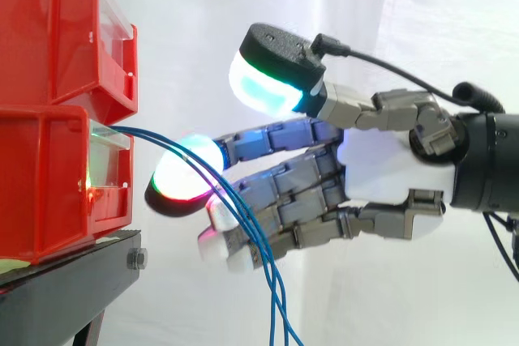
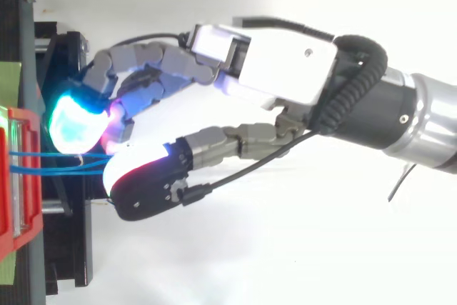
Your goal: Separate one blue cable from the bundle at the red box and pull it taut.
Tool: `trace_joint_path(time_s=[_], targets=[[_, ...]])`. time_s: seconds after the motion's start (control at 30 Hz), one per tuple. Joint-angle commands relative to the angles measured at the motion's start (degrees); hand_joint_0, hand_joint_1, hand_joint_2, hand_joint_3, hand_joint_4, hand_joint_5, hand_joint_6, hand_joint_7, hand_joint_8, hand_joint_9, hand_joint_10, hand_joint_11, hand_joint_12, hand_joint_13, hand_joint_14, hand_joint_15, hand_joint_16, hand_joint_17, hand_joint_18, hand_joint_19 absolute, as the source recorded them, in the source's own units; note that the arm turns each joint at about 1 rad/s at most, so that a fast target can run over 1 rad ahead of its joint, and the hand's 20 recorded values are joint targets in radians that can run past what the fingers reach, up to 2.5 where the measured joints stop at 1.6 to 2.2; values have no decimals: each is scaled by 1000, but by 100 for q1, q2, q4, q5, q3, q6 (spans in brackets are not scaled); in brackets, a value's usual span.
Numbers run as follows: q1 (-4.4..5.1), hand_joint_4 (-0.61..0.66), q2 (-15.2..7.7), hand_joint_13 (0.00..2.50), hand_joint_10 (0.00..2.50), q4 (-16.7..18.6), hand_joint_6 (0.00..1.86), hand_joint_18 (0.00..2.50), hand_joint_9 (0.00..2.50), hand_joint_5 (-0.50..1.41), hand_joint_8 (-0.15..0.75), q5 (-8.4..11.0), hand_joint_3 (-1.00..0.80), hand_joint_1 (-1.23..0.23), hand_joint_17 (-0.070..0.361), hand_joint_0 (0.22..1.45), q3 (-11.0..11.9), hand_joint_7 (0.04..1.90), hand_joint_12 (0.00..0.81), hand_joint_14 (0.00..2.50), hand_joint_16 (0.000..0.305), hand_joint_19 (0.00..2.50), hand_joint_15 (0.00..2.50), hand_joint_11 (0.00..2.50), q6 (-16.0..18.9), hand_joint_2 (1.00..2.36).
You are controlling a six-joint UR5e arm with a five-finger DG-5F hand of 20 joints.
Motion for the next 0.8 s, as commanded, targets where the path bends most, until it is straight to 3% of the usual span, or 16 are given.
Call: trace_joint_path(time_s=[0.0,0.17,0.77], targets=[[24,196,-169,666,10,40,502,300,777,-184,300,-39,-500,-586,54,502,33,953,275,15,24,579,553,834,178,1000],[32,197,-231,666,10,22,502,299,784,-184,302,-74,-500,-586,53,505,103,954,269,16,24,582,548,828,486,1000],[32,189,-231,667,10,49,502,299,794,-181,294,-311,-444,-607,47,542,103,956,245,17,21,599,555,854,521,1003]])
